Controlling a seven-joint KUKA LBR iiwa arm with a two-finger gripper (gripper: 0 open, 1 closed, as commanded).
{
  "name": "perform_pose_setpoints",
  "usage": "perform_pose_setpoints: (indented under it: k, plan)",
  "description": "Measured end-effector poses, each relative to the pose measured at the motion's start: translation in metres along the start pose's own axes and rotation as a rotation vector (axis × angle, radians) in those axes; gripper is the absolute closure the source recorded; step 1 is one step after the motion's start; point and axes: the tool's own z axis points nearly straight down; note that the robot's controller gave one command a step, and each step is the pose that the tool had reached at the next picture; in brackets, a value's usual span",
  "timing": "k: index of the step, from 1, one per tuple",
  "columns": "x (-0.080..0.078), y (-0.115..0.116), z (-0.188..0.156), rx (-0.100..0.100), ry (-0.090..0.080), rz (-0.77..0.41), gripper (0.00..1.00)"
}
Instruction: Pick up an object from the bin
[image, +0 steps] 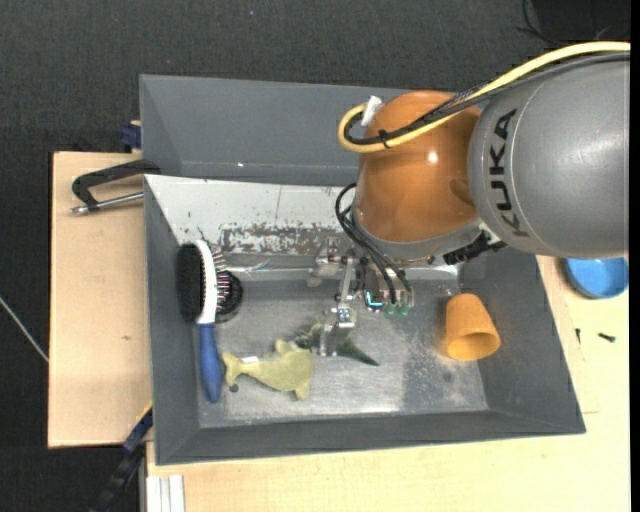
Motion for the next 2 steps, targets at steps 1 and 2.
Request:
perform_pose_setpoints:
  k: [1,2]
  plan:
    - [0.0113,0.0025,0.1348,-0.001,-0.002,0.041,0.0]
    - [0.0099,0.0027,0.1308,-0.002,-0.008,0.04,1.0]
